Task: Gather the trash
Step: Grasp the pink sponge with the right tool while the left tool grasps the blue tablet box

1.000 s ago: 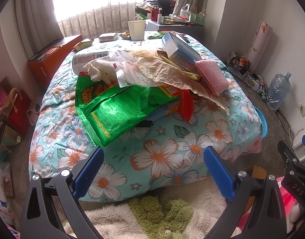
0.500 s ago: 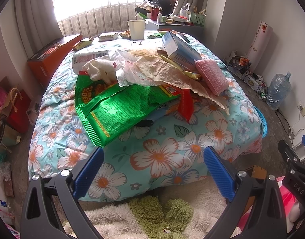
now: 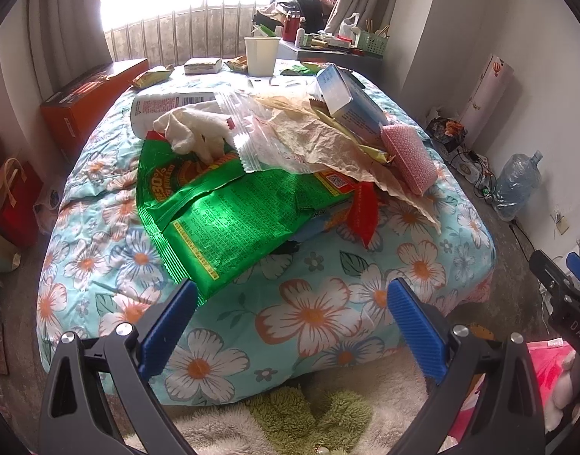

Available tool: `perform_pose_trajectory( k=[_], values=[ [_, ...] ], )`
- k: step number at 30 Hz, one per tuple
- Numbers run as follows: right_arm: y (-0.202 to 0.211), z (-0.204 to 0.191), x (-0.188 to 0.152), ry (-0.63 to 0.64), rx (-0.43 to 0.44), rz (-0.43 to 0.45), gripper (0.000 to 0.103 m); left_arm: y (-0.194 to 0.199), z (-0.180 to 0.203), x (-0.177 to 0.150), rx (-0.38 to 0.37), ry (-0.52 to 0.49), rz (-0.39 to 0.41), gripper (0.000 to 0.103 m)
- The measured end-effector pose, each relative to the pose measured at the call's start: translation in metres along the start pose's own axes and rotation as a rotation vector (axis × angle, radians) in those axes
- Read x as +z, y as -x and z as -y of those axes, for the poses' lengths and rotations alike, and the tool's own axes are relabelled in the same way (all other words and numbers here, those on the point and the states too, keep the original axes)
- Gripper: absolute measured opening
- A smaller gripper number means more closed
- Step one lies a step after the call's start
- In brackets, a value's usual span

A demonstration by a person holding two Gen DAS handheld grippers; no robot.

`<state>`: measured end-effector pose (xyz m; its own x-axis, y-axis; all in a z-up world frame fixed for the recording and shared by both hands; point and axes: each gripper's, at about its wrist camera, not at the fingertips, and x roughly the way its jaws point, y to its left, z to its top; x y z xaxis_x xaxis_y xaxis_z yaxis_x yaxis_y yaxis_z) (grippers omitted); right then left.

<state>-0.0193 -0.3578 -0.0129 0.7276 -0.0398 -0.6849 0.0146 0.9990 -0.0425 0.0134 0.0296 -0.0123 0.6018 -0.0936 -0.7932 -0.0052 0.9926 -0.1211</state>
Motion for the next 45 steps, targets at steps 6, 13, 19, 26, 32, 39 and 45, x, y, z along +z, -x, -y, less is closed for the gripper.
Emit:
perform_pose_trajectory(
  k=[6, 13, 19, 26, 32, 39, 45],
  values=[
    [-0.011, 0.008, 0.024, -0.164, 0.223, 0.006, 0.095, 0.006, -0.014, 0.005, -0.124, -0.012, 0.124, 0.098],
    [-0.077, 0.021, 0.053, -0.491, 0.640, -0.135, 0.094, 0.005, -0.037, 0.013, -0.300, 0.001, 0.234, 0.098],
    [-0.162, 0.021, 0.059, -0.759, 0.824, -0.343, 0.088, 0.016, -0.059, 0.040, -0.331, -0.036, 0.366, 0.098],
    [-0.201, 0.018, 0.059, -0.890, 0.930, -0.453, 0.082, 0.015, -0.080, 0.107, -0.419, -0.073, 0.343, 0.097],
    [-0.210, 0.015, 0.062, -0.905, 0.965, -0.496, 0.072, 0.006, -0.045, 0.174, -0.469, -0.304, 0.236, 0.098],
    [-0.232, 0.028, 0.046, -0.958, 1.001, -0.543, 0.050, -0.046, 0.021, 0.201, -0.396, -0.667, 0.131, 0.098],
    [-0.232, 0.043, 0.031, -1.010, 1.061, -0.529, 0.035, -0.103, 0.057, 0.212, -0.434, -0.816, -0.080, 0.098]
  ],
)
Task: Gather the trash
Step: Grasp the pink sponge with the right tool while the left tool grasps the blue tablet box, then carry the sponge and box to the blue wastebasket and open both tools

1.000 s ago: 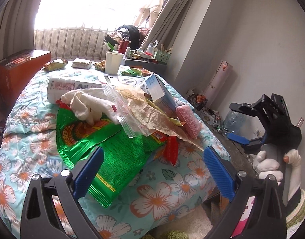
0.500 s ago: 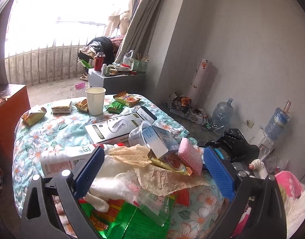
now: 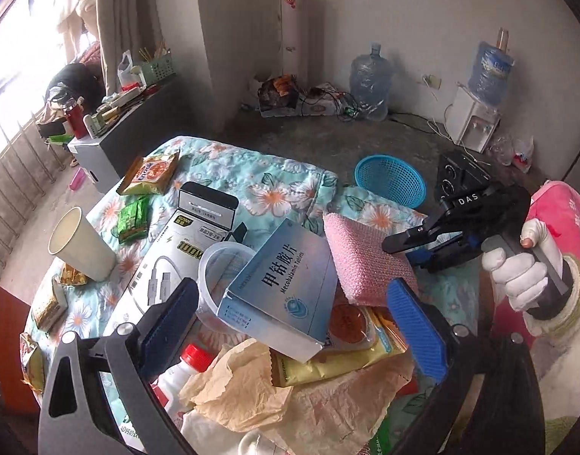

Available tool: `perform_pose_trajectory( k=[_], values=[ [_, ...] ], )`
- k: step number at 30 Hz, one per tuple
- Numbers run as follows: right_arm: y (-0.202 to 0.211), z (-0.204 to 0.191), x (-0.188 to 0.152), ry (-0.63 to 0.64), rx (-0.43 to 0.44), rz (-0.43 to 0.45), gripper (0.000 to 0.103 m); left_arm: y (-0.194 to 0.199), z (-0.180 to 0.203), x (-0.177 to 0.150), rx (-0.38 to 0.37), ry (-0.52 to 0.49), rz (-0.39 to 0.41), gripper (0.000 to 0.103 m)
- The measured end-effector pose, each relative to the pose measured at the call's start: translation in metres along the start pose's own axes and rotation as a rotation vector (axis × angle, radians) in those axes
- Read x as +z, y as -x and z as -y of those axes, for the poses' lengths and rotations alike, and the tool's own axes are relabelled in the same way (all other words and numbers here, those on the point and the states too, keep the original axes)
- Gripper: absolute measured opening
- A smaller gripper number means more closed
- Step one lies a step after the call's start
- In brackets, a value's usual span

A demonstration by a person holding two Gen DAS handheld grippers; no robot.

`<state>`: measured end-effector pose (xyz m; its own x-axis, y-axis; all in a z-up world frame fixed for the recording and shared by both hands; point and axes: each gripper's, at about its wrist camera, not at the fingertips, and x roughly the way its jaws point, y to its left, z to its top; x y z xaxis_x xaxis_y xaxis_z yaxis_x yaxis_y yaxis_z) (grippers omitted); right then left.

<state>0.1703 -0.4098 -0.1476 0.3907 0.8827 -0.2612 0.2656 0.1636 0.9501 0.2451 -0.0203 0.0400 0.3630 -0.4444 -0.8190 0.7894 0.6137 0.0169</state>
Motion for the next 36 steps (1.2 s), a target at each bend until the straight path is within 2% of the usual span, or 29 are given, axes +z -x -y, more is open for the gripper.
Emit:
perform_pose_trajectory(
  k=[8, 15, 17, 19, 20, 25, 29, 36],
  values=[
    [0.019, 0.008, -0.002, 0.024, 0.046, 0.002, 0.033, -0.038, 0.002, 0.019, -0.031, -0.143, -0.156, 0.098],
    [0.023, 0.013, 0.003, 0.020, 0.078, -0.004, 0.033, -0.066, 0.010, 0.011, 0.014, -0.217, -0.280, 0.098],
    [0.023, 0.014, 0.003, 0.021, 0.086, -0.005, 0.033, -0.067, 0.010, 0.009, 0.019, -0.214, -0.279, 0.096],
    [0.020, 0.013, 0.005, 0.021, 0.095, -0.006, 0.032, -0.067, 0.010, 0.009, 0.021, -0.206, -0.275, 0.077],
    [0.023, 0.014, 0.006, 0.021, 0.100, -0.007, 0.032, -0.067, 0.010, 0.009, 0.016, -0.198, -0.275, 0.073],
    [0.033, 0.015, 0.003, 0.025, 0.123, -0.007, 0.031, -0.060, 0.011, 0.009, 0.033, -0.190, -0.259, 0.073],
    [0.046, 0.008, 0.000, 0.038, 0.154, 0.008, 0.031, -0.040, 0.013, 0.014, 0.045, -0.175, -0.225, 0.073],
    [0.072, 0.000, -0.011, 0.058, 0.244, 0.020, 0.030, 0.002, 0.016, 0.025, 0.081, -0.087, -0.155, 0.072]
  ],
)
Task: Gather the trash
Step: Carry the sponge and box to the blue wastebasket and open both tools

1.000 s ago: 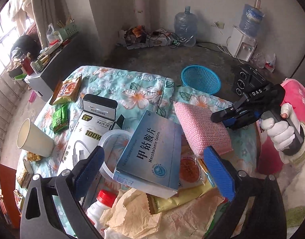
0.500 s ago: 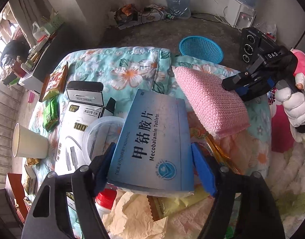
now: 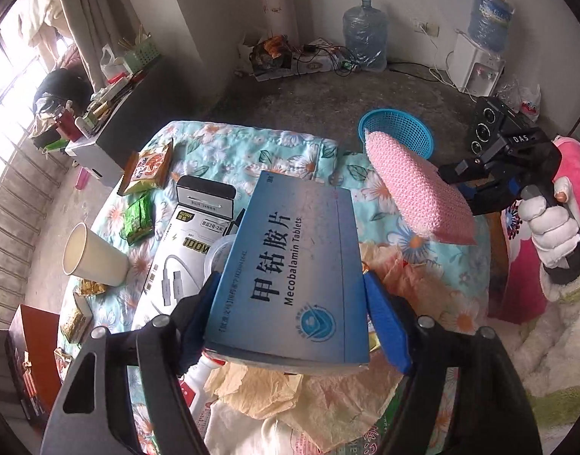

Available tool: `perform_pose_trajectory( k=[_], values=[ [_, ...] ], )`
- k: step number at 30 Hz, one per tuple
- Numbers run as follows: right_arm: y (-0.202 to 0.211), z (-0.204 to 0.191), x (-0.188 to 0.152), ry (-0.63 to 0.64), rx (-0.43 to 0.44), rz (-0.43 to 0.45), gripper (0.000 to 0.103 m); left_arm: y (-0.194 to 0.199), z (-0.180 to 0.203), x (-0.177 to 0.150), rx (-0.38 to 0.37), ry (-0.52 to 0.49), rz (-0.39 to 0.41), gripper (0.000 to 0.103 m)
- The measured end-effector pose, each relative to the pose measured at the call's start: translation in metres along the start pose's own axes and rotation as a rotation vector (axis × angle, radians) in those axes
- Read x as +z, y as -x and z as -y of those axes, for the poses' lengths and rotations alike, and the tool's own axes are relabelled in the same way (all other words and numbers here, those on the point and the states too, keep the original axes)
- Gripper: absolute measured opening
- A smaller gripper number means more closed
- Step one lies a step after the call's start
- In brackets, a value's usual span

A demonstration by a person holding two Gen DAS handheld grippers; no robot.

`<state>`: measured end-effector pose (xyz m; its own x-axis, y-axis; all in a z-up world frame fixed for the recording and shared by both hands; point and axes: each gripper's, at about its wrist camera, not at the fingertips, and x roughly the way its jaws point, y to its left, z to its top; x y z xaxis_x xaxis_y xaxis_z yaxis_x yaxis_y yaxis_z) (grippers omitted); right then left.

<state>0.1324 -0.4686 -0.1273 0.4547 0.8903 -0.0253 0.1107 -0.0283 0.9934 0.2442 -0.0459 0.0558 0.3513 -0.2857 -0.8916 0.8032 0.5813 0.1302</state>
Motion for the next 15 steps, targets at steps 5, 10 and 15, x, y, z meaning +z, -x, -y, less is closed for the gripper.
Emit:
perform_pose_trajectory(
  k=[5, 10, 15],
  values=[
    [0.028, -0.012, -0.008, 0.018, 0.065, 0.037, 0.031, 0.028, 0.005, 0.006, -0.015, 0.073, 0.059, 0.072],
    [0.083, -0.008, -0.009, 0.015, 0.088, 0.151, 0.031, 0.032, 0.020, 0.038, -0.058, 0.134, 0.111, 0.072],
    [0.154, 0.009, 0.004, -0.007, -0.021, 0.374, 0.031, -0.007, 0.055, 0.102, -0.129, 0.144, 0.117, 0.072]
  ],
)
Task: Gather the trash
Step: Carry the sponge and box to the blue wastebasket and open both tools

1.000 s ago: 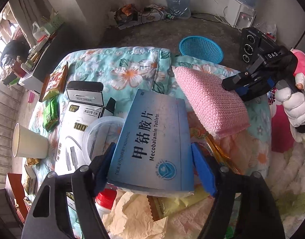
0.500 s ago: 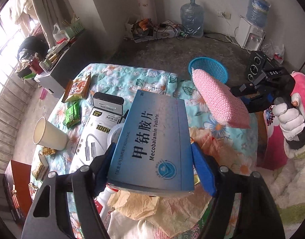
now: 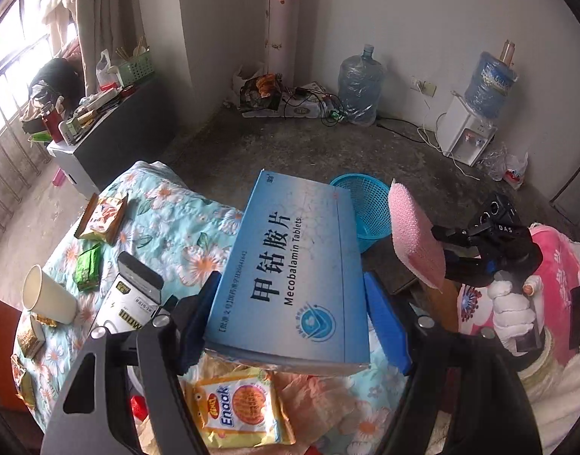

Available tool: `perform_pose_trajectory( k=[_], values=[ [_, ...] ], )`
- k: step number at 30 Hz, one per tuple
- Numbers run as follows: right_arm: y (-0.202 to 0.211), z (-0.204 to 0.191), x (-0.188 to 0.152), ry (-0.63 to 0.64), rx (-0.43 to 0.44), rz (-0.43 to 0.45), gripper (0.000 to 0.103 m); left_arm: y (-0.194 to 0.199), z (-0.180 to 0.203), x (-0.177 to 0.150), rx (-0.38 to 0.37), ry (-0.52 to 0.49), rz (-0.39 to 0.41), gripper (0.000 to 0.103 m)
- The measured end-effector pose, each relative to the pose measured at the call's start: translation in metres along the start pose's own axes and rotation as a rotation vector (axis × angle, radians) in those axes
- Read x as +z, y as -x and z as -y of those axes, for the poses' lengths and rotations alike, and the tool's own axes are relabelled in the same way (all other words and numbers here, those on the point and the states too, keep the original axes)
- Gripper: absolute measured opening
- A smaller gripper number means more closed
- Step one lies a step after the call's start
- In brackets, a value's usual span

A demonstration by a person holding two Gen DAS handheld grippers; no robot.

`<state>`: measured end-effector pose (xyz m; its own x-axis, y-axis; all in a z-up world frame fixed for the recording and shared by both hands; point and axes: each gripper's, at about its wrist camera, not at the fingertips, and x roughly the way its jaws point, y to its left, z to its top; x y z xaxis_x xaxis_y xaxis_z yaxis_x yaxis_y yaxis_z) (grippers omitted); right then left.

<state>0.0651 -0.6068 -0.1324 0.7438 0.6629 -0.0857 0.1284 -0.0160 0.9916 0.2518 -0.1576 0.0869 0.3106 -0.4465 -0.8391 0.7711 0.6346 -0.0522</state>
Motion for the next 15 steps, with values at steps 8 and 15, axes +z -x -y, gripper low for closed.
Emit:
perform_pose_trajectory(
  k=[8, 15],
  values=[
    [0.068, 0.054, 0.079, -0.053, -0.297, 0.336, 0.031, -0.160, 0.084, 0.092, -0.118, -0.006, -0.127, 0.072],
    [0.067, 0.095, 0.158, -0.132, -0.425, 0.460, 0.039, -0.272, 0.146, 0.157, -0.128, 0.030, -0.104, 0.074]
  ],
)
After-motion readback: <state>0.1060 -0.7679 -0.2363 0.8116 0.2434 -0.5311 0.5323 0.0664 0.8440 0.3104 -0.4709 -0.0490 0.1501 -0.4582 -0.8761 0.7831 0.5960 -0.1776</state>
